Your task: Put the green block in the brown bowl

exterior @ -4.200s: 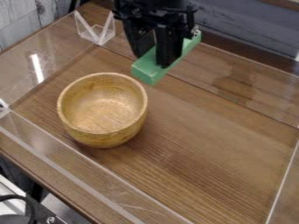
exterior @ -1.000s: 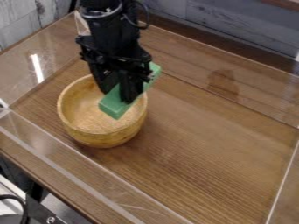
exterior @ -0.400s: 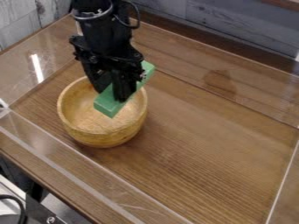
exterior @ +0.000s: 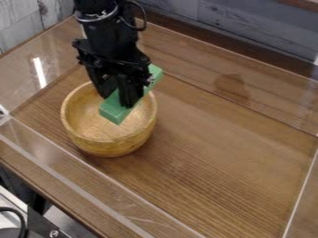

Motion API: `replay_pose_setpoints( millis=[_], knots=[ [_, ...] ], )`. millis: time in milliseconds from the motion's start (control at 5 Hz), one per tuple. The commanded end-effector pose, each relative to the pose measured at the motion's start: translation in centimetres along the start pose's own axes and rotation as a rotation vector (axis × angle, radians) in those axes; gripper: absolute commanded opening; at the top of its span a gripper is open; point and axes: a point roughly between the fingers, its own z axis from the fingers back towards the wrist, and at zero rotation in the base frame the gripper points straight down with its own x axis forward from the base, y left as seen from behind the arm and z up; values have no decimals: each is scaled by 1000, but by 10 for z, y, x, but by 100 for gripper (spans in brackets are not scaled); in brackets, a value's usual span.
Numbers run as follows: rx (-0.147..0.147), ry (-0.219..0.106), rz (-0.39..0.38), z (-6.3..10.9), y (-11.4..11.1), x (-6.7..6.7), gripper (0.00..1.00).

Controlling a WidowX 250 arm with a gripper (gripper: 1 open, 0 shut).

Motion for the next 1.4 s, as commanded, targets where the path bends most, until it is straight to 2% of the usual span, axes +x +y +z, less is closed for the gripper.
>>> replay_pose_setpoints(
  millis=[0, 600, 1200],
  knots=[
    [6, -30, 8, 5, 4, 5, 0],
    [-2, -32, 18, 0, 6, 8, 0],
    [-13, -36, 20, 2, 1, 7, 0]
  ],
)
